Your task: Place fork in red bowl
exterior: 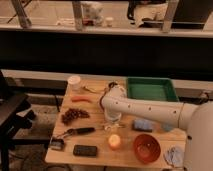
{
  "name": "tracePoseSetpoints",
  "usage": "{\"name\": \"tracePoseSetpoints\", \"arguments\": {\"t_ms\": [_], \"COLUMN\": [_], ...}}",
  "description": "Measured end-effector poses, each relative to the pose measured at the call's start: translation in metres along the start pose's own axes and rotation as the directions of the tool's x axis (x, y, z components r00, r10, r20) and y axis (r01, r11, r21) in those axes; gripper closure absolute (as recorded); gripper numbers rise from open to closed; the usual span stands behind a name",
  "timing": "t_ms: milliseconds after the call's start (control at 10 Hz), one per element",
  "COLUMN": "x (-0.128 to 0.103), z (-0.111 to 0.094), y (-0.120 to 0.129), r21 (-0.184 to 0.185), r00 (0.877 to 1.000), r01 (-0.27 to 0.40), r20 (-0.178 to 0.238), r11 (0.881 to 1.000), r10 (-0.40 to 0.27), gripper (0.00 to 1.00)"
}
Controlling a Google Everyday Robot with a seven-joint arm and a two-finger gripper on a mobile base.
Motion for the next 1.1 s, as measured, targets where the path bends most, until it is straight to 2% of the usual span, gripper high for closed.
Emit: {"name": "tracePoseSetpoints", "arguments": {"t_ms": [400,700,800,1100], "x": [0.0033,0.0069,0.0073,0.0097], "z": [0.0088,0.0087,0.0081,0.0086], "y": [-0.0051,-0.0095,-0.0106,-0.0115], "r21": [-0.005,0.007,0.011,0.013], "r00": [1.000,0.999,0.999,0.999], "r01": [-0.022,-0.037,-0.041,-0.046], "r20": [-0.001,-0.007,-0.006,-0.009], "r11": [1.000,0.999,0.999,0.999], "r10": [0.022,0.037,0.041,0.046], "gripper": [0.45,0.60,0.61,0.75]}}
